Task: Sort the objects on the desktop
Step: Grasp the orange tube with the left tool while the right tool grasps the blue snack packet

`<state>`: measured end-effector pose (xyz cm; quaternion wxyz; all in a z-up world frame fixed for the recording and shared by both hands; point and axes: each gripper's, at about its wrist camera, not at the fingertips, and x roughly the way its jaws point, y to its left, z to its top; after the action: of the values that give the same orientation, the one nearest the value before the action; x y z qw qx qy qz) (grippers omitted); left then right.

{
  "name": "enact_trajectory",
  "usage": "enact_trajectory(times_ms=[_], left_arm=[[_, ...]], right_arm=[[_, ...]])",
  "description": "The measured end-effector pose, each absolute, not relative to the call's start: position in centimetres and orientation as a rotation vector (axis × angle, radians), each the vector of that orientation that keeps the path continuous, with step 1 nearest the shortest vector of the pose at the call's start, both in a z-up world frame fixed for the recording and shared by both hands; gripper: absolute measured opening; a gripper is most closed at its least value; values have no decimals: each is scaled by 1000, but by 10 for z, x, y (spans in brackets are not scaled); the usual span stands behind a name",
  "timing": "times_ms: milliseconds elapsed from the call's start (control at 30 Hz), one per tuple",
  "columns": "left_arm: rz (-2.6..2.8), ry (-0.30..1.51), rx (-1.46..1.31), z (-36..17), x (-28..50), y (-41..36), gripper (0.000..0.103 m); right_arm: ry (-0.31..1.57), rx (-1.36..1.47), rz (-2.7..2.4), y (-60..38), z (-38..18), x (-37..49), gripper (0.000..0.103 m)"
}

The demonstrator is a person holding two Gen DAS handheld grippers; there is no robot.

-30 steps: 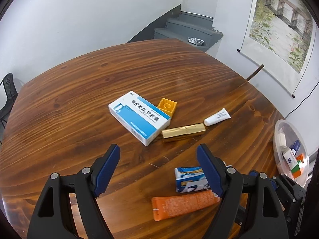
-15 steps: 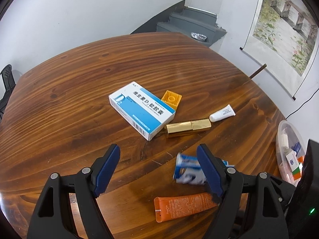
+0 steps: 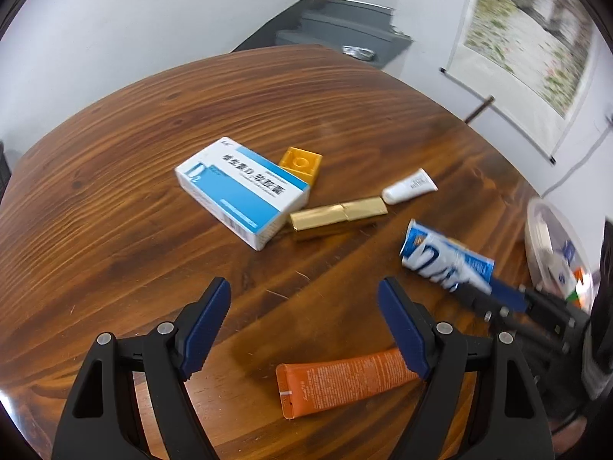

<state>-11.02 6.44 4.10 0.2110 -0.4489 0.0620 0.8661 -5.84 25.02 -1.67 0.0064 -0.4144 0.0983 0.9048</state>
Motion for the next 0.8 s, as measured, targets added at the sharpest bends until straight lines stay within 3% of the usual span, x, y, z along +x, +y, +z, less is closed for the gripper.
enact_trajectory(times_ms=[233, 800], left_arm=[[2306, 247, -1140, 36, -91, 64, 82], [2159, 680, -910, 12, -42, 95, 82]], right_arm=[[377, -1295, 2839, 260, -15, -53, 29], [433, -1252, 2870, 263, -10, -50, 29]])
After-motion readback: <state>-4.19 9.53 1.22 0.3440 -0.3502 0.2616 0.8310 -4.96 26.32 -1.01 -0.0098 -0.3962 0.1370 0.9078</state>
